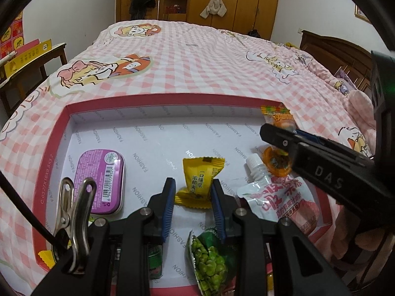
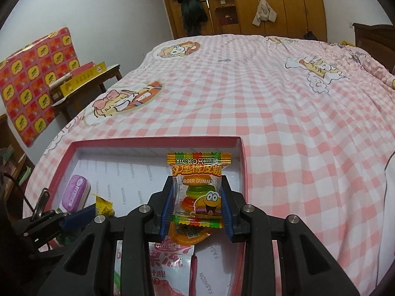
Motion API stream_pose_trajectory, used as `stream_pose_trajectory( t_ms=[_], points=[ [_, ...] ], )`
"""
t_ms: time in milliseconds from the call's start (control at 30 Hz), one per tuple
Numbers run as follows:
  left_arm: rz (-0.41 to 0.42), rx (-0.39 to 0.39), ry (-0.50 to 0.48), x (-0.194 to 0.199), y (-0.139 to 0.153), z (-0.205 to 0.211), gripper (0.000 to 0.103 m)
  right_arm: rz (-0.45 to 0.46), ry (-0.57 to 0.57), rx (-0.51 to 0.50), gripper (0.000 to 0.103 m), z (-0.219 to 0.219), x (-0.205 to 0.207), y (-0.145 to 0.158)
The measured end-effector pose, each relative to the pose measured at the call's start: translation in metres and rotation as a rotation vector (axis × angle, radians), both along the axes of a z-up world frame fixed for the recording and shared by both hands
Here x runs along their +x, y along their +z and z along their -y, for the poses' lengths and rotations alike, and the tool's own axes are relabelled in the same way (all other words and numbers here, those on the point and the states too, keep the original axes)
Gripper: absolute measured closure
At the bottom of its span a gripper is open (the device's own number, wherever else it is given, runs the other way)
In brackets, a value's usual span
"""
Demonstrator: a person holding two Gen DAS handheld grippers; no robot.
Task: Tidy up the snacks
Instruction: 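Carry the yellow candy and gummy packet into the red box, opening both tools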
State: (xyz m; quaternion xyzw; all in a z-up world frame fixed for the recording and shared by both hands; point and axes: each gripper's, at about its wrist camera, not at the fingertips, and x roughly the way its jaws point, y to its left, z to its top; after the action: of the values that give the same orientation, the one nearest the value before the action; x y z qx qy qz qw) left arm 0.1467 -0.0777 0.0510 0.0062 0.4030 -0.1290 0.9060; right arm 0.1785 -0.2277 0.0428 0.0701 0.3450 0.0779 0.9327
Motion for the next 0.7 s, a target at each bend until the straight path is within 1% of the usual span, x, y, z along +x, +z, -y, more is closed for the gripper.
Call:
stream_pose_trajectory(
  t_ms=[167, 200, 267, 333, 367, 433, 533, 600, 700],
  points=[
    [0.003, 0.004, -0.004, -0.001, 0.001, 0.001, 0.073, 0.006, 0.013, 0.019, 0.067, 0.000, -0.002, -0.001],
    [0.005, 0.006, -0.004, -0.001, 0.001, 0.001, 0.073, 0.006, 0.015, 0.022, 0.066, 0.000, -0.002, -0.001],
    [0.008, 0.013, -0.008, -0.002, 0.000, 0.002, 0.072, 0.006, 0.022, 0.028, 0.060, -0.001, -0.003, 0.000],
    [0.005, 0.015, -0.015, -0.003, 0.000, 0.004, 0.067, 0.011, 0.029, 0.026, 0.051, -0.004, -0.005, 0.001],
    [0.003, 0.013, -0.020, -0.003, 0.001, 0.005, 0.065, 0.012, 0.032, 0.025, 0.050, -0.005, -0.005, 0.001],
    [0.003, 0.004, -0.030, -0.005, 0.002, 0.006, 0.057, 0.012, 0.038, 0.024, 0.045, -0.007, -0.006, 0.002],
    [0.002, 0.005, -0.035, -0.008, 0.004, 0.008, 0.053, 0.016, 0.048, 0.022, 0.039, -0.009, -0.009, 0.004],
    [0.003, 0.011, -0.039, -0.011, 0.006, 0.009, 0.052, 0.024, 0.051, 0.022, 0.037, -0.009, -0.012, 0.006],
    [0.004, 0.005, -0.048, -0.015, 0.011, 0.008, 0.048, 0.035, 0.056, 0.034, 0.036, -0.009, -0.017, 0.010]
  ],
)
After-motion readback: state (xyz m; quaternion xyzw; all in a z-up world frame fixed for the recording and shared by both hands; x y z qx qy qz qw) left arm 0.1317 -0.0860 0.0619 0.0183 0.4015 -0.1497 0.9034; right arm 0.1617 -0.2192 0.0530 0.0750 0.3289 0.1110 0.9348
